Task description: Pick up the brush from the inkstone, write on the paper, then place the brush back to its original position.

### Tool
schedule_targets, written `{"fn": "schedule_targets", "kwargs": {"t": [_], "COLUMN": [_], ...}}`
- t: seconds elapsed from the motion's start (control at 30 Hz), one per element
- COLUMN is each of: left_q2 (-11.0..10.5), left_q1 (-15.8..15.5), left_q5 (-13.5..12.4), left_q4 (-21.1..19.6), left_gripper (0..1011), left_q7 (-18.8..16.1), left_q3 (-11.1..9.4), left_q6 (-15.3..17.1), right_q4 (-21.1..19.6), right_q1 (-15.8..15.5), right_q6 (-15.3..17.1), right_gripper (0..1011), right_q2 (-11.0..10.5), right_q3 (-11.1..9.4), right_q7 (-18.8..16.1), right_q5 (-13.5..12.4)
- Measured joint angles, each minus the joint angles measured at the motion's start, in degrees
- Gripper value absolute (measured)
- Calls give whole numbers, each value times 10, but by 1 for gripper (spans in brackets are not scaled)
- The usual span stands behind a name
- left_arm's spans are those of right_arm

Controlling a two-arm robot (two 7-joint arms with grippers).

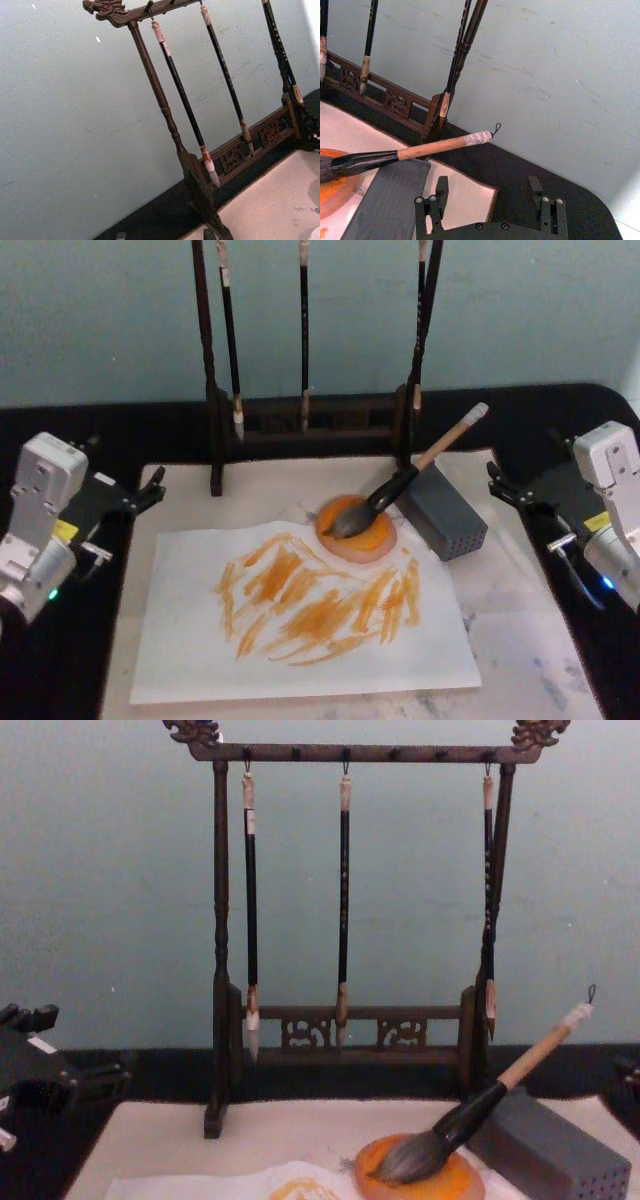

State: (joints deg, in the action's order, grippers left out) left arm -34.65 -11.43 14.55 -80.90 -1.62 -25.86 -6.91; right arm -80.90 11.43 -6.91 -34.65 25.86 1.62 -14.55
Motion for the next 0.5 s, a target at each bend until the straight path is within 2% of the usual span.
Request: {"fn": "schedule_targets", "kwargs": {"t": [0.5], "left_q2": [0], "left_q1": [0], "left_q5": [0], "left_q4": [0], "left_gripper": [1001], "left_q7": [0], "left_q3": [0], "left_q6": [0], "right_q4": [0], "right_q1": [0], "right_q6": [0], "right_gripper": [1000], "right_q2": [0], "right_q3": [0], "right_q7": [0], "right_q5": [0]}}
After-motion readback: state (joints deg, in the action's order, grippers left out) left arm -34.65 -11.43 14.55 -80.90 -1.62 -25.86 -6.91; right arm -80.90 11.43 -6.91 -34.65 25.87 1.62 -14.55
